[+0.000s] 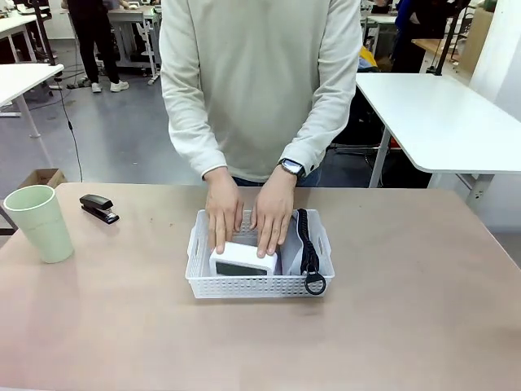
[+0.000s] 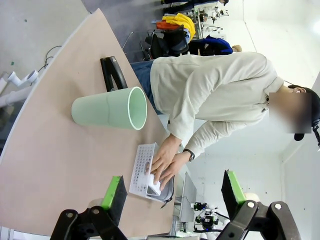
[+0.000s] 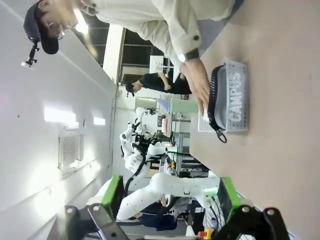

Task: Efficiently arrange items inside the basket to fit them all.
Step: Pick up the Digital clock and place it inside the Organizing basket.

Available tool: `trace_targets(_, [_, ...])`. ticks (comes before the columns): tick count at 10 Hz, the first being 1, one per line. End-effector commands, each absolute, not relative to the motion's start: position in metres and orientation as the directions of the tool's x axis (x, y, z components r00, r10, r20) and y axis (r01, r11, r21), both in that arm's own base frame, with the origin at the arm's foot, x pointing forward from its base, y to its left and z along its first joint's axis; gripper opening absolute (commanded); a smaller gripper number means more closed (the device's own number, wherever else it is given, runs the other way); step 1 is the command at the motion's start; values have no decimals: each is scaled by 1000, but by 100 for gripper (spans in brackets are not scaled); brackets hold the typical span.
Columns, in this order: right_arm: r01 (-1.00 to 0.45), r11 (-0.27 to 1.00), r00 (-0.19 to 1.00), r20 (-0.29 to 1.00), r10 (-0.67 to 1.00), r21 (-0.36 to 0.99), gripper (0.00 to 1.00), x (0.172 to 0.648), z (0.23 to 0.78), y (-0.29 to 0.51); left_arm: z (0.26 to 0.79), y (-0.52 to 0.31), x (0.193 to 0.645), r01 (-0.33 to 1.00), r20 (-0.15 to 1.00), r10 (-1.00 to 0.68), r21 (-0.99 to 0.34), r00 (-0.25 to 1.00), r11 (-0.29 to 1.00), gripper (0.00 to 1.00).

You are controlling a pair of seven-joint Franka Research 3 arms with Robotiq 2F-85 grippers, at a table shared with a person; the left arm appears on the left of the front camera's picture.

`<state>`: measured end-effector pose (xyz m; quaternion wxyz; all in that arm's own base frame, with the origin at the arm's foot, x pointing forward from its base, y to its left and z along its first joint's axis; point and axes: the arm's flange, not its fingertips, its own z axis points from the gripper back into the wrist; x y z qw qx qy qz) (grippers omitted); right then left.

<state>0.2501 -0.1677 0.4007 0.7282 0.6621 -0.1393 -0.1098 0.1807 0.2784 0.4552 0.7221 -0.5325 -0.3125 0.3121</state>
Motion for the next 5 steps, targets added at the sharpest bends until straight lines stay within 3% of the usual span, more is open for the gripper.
trace_targets(1, [-57, 106, 929, 92, -360, 993, 100, 248, 439, -158, 456, 278, 181, -90, 137, 781, -967, 609, 240, 100])
trace_targets(5, [-57, 106, 929, 92, -360, 993, 100, 248, 439, -158, 456, 278, 181, -90, 137, 781, -967, 609, 240, 100])
